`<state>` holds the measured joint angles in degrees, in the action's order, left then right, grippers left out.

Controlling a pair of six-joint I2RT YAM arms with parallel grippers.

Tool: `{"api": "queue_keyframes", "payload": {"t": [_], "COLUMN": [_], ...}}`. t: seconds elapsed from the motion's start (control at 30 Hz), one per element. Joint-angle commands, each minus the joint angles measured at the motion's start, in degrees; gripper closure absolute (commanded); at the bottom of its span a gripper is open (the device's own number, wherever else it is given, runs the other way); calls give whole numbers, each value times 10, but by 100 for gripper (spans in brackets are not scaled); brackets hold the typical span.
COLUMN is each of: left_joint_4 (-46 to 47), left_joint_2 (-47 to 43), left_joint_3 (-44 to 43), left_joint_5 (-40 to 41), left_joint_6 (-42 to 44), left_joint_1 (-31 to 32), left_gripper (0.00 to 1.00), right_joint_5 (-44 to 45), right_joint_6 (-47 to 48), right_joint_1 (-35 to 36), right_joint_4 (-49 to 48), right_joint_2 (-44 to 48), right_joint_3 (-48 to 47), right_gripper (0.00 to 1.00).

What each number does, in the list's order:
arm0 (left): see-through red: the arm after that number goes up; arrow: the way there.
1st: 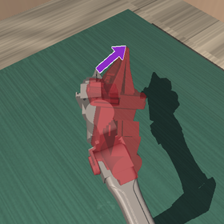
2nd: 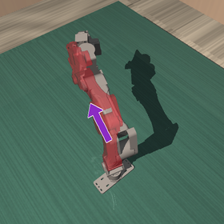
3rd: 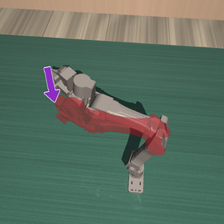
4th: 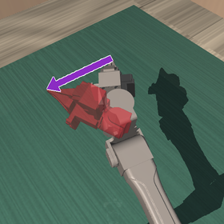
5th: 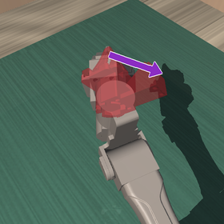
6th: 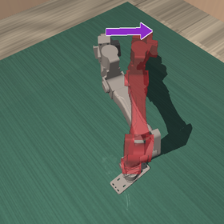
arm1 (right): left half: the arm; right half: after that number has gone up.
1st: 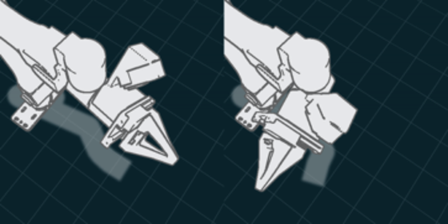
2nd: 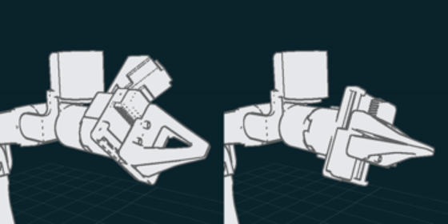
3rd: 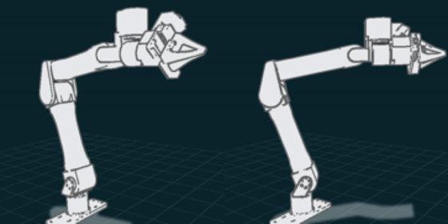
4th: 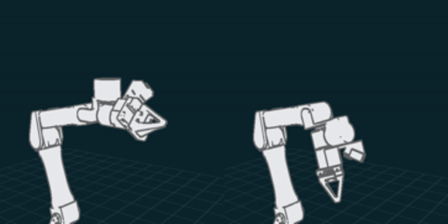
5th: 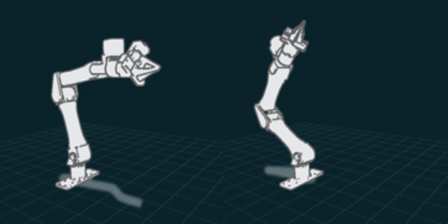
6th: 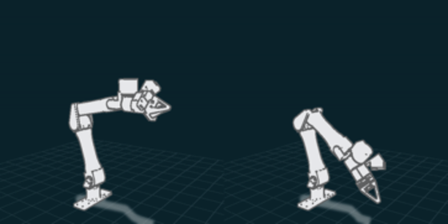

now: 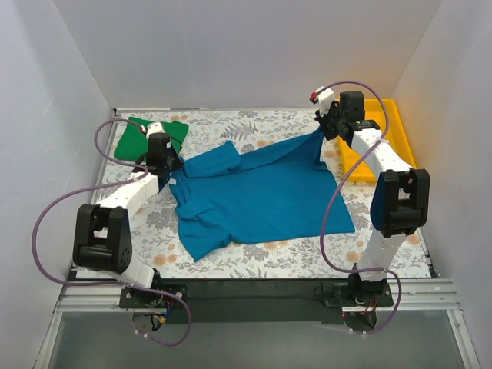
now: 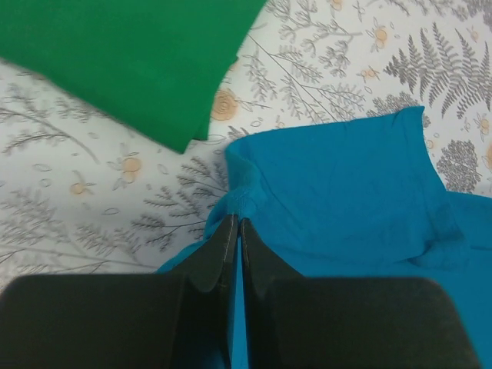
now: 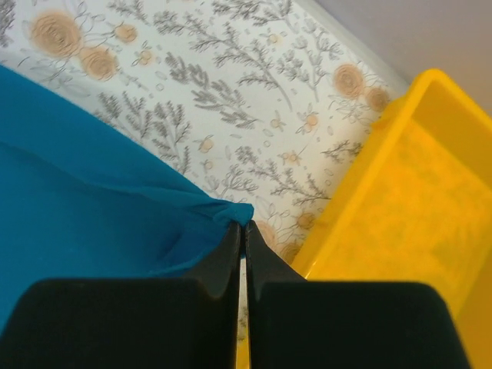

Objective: Fold and stack the t-shirts

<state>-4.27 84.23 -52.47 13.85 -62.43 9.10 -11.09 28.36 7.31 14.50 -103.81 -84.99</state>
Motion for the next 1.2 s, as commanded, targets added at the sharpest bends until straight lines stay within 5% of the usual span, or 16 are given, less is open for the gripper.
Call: {"api": "queue_keyframes", "payload": {"t": [0.0,0.33,0.37,0.4,0.43,0.5,0.6,0.7,0.73,0.87,1.17], "left_joint_4": [34,29,16,9,2,-9,-9,-10,-8,-17,-78], "left_joint_2": [37,92,91,91,84,58,17,15,23,111,355], "left_joint_3": [-48,-107,-112,-117,-124,-122,-120,-133,-138,-208,-430], "left_joint_5": [-79,-94,-90,-88,-82,-72,-82,-141,-232,-370,-288], "left_joint_6": [0,-1,3,6,10,21,39,42,44,44,49], "left_joint_1": [-12,-26,-27,-29,-30,-30,-29,-29,-28,-10,56], "left_gripper": [100,100,100,99,78,56,43,42,42,43,53], "right_joint_5": [39,77,79,78,76,40,-39,-172,-256,-408,-414], "right_joint_6": [-8,-19,-18,-16,-14,-3,35,88,121,146,109], "right_joint_1": [-5,-5,-5,-4,-5,-4,-3,2,8,37,37], "right_joint_4": [-54,-52,-49,-39,-32,-7,35,102,166,245,204], "right_joint_2": [-15,-57,-58,-58,-56,-40,3,43,48,81,128], "right_joint_3": [-52,-97,-106,-111,-113,-116,-81,-46,-40,45,201], "right_gripper": [99,97,89,66,52,23,13,12,12,15,27]}}
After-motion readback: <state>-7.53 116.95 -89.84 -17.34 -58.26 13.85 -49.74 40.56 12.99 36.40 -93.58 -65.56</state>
